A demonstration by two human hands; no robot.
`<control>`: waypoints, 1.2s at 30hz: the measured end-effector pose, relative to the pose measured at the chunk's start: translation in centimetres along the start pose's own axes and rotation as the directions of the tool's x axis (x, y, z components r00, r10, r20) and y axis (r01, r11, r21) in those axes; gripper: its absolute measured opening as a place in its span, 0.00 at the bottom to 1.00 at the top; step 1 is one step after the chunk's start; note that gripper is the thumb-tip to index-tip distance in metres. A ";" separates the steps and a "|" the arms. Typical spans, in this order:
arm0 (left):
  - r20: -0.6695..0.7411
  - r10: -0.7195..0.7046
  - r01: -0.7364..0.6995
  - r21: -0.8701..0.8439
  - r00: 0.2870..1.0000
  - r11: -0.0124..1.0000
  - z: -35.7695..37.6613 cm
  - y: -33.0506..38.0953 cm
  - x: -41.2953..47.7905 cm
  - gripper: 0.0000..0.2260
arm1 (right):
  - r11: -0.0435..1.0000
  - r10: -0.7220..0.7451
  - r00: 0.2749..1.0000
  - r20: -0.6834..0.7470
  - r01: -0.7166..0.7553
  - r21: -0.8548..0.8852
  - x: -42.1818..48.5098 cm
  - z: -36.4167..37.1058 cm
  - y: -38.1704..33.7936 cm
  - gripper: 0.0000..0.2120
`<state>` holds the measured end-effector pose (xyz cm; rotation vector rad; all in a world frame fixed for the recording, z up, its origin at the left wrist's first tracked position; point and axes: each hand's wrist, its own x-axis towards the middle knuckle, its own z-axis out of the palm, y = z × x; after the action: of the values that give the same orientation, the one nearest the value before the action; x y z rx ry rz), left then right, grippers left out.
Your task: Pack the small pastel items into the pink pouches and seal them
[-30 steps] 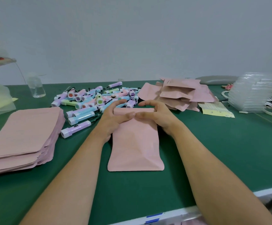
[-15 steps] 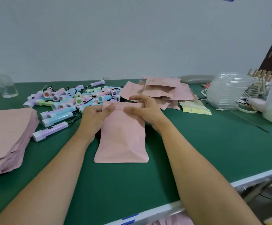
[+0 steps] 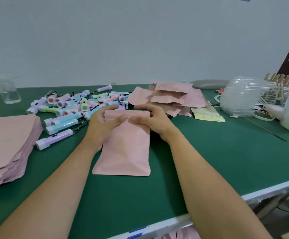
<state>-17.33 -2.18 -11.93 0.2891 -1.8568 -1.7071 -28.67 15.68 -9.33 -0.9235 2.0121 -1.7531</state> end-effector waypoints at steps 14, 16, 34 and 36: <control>-0.017 0.059 -0.055 0.190 0.998 0.980 0.4 -1.1 0.7 0.19 | 0.603 -0.044 0.582 -0.812 -0.632 -0.486 -1.4 -17.2 5.0 0.17; -0.011 0.049 -0.046 0.189 0.999 0.981 0.3 -1.2 0.7 0.19 | 0.523 -0.006 0.606 -0.796 -0.676 -0.519 -0.9 -17.6 5.3 0.15; -0.050 0.023 -0.009 0.254 0.999 0.967 0.8 -0.8 0.5 0.22 | 0.644 -0.172 0.544 -0.821 -0.569 -0.511 -0.1 -16.0 5.1 0.14; -0.085 0.020 0.003 0.256 0.996 0.967 0.9 -0.8 0.5 0.22 | 0.802 -0.226 0.527 -0.819 -0.377 -0.464 -0.1 -14.2 3.7 0.13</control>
<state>-18.38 -1.81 -12.55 0.4504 -2.0102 -1.4247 -38.36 26.72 -10.09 0.0638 3.3214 -1.6684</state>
